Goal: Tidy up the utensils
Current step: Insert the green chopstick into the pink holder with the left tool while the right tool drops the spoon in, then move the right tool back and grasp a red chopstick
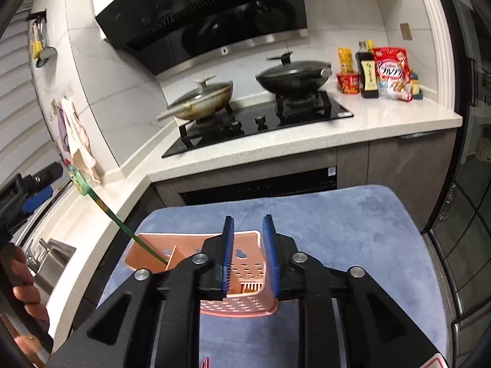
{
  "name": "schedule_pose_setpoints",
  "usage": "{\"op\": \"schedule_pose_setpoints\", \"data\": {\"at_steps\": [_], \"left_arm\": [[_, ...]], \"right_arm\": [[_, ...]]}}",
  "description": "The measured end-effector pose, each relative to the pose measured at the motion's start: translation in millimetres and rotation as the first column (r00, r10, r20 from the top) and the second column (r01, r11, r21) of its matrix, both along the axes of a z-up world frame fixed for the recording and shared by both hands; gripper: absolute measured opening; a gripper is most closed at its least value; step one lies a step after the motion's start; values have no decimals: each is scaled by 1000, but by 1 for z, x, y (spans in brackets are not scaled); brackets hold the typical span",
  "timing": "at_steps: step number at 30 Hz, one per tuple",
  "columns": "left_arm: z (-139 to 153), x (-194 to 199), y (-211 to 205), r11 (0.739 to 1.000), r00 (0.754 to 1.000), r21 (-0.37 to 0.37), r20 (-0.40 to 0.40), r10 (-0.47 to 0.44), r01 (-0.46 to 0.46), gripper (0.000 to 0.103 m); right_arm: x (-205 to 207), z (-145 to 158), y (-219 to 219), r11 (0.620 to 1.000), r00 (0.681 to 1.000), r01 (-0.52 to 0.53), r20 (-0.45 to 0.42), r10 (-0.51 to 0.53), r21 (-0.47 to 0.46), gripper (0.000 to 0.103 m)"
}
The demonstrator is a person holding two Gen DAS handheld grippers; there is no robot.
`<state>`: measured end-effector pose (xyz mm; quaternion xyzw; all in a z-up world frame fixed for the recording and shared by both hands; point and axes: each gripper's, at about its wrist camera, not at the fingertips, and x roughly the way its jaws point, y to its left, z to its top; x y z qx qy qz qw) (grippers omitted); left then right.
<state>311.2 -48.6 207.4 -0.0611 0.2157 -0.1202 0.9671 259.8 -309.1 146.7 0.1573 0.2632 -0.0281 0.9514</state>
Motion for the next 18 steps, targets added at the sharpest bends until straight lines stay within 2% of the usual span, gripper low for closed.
{"op": "schedule_pose_setpoints", "data": {"at_steps": [5, 8, 14, 18], "left_arm": [[-4, -30, 11, 1000, 999, 18, -36, 9, -9, 74], [-18, -57, 17, 997, 997, 72, -69, 29, -24, 75], [-73, -106, 33, 991, 984, 133, -171, 46, -23, 75], [-111, -141, 43, 988, 970, 152, -235, 62, -26, 75]], "right_arm": [[-49, 9, 2, 1000, 1000, -13, 14, 13, 5, 31], [-81, 1, 7, 1000, 1000, -26, -2, 26, -4, 32], [-141, -35, 27, 997, 996, -44, -79, 39, -61, 33], [-173, -65, 37, 997, 990, -43, -135, 35, -59, 33]]}}
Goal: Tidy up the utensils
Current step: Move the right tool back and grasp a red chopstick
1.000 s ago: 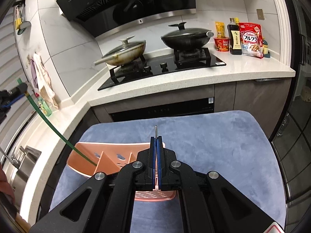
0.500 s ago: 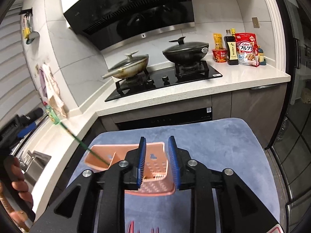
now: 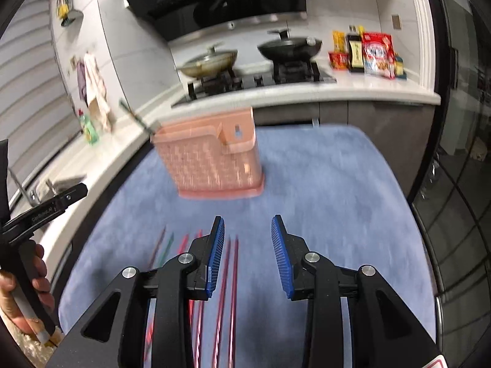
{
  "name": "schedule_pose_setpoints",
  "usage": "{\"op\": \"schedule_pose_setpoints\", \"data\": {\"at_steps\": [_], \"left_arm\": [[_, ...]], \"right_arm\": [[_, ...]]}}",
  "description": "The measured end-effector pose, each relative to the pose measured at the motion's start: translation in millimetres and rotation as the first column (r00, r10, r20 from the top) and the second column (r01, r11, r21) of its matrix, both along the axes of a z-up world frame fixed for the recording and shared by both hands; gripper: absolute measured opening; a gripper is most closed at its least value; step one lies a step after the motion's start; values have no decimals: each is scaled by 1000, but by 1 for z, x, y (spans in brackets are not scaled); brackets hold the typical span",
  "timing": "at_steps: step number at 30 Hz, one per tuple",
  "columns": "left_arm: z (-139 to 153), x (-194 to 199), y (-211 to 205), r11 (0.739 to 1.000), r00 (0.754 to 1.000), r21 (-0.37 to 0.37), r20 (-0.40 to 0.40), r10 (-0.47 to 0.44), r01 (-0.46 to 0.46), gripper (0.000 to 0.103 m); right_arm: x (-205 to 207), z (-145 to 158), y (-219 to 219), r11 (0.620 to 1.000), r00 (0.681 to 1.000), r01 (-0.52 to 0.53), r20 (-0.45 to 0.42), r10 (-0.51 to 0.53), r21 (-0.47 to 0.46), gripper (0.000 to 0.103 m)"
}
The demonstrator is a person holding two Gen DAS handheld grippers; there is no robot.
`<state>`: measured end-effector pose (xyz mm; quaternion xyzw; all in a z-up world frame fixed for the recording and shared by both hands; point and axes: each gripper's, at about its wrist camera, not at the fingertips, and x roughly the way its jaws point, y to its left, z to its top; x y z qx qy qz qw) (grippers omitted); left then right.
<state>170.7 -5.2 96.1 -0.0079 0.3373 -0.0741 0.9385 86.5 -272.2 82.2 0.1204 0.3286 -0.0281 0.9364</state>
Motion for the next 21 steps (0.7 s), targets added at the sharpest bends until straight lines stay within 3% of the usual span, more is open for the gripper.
{"op": "schedule_pose_setpoints", "data": {"at_steps": [9, 21], "left_arm": [[-71, -55, 16, 1000, 992, 24, -127, 22, -19, 75], [-102, -93, 22, 998, 989, 63, -149, 20, -10, 75]], "right_arm": [[-58, -65, 36, 992, 994, -19, -113, 5, -126, 33], [-79, -100, 56, 996, 982, -45, -184, 30, -77, 33]]}}
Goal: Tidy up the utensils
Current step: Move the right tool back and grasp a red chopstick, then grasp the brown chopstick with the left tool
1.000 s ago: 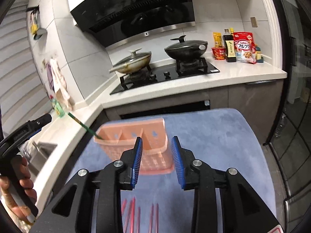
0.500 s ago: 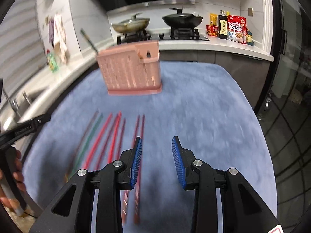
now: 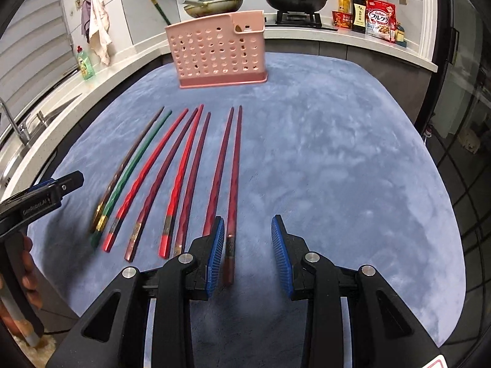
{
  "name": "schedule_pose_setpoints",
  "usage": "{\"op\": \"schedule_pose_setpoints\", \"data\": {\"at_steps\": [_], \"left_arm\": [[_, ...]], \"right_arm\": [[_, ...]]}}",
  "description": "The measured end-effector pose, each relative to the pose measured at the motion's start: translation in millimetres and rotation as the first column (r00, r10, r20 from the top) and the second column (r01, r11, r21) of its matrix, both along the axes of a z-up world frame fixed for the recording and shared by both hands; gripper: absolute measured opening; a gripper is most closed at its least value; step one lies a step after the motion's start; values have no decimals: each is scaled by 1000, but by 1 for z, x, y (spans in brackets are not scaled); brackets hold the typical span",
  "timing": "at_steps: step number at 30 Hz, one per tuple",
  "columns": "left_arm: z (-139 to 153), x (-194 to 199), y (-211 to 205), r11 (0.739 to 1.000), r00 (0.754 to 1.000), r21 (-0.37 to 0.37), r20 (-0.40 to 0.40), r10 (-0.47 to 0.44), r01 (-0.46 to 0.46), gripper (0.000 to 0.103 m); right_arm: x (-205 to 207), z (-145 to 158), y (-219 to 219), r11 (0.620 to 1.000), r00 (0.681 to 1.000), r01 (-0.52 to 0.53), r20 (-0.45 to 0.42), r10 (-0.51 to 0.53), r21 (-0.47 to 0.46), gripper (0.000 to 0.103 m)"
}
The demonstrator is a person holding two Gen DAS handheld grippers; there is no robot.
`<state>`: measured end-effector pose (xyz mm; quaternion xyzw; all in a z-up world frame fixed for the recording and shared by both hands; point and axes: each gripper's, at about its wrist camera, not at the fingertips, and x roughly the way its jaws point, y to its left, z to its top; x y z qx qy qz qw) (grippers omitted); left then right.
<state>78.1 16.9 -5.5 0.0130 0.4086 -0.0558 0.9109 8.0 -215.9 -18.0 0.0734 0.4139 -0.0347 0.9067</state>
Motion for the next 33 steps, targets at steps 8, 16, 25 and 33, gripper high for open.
{"op": "schedule_pose_setpoints", "data": {"at_steps": [8, 16, 25, 33], "left_arm": [[-8, -9, 10, 1000, 1000, -23, -21, 16, -17, 75], [-10, -13, 8, 999, 1000, -34, -25, 1, -2, 75], [-14, -14, 0, 999, 999, -39, -42, -24, 22, 75], [-19, -13, -4, 998, 998, -58, -61, -33, 30, 75]], "right_arm": [[2, -8, 11, 1000, 1000, -23, -14, 23, -3, 26], [5, -18, 12, 1000, 999, -23, -40, 23, -4, 11], [5, -25, 8, 999, 998, -26, -52, 27, 24, 7], [6, -27, 7, 999, 998, -28, -57, 29, 23, 7]]}}
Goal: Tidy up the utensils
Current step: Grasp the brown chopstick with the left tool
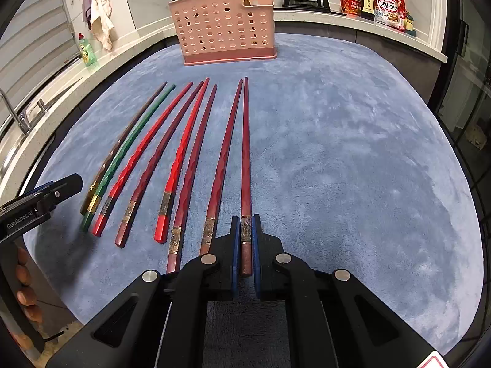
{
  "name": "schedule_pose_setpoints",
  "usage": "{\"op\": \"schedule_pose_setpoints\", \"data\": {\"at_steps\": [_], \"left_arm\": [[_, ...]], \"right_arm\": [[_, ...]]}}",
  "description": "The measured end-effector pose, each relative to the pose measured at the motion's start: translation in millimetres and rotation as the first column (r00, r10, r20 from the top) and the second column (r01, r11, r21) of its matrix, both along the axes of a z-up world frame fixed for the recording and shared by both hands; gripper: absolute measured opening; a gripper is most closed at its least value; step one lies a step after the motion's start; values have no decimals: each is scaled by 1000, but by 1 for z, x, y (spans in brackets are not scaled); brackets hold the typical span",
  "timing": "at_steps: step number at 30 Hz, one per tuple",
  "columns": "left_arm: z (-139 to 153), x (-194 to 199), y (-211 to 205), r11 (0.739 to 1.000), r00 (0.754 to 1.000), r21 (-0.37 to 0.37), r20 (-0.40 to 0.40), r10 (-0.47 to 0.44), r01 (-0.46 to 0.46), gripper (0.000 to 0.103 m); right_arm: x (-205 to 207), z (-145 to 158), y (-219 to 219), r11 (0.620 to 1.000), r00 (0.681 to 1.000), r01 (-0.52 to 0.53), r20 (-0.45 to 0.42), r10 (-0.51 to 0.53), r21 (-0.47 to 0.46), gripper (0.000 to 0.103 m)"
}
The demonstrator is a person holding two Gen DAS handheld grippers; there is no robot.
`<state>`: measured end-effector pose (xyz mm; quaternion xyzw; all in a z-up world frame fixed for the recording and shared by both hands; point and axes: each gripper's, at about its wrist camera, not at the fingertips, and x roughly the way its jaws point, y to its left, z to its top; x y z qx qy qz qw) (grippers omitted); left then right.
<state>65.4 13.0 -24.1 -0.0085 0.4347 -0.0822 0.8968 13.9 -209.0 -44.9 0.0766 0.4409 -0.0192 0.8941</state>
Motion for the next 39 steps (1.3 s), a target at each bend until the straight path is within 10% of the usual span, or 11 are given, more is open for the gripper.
{"op": "schedule_pose_setpoints", "data": {"at_steps": [23, 33, 39], "left_arm": [[-17, 5, -10, 999, 1000, 53, -4, 7, -7, 62], [-13, 3, -9, 999, 999, 0, -19, -43, 43, 19], [-11, 5, -8, 998, 997, -16, -45, -54, 54, 12]], "right_arm": [[0, -1, -1, 1000, 1000, 5, -1, -5, 13, 7], [0, -1, 0, 1000, 1000, 3, -2, -3, 11, 7], [-1, 1, -1, 1000, 1000, 7, -4, -7, 17, 7]]}}
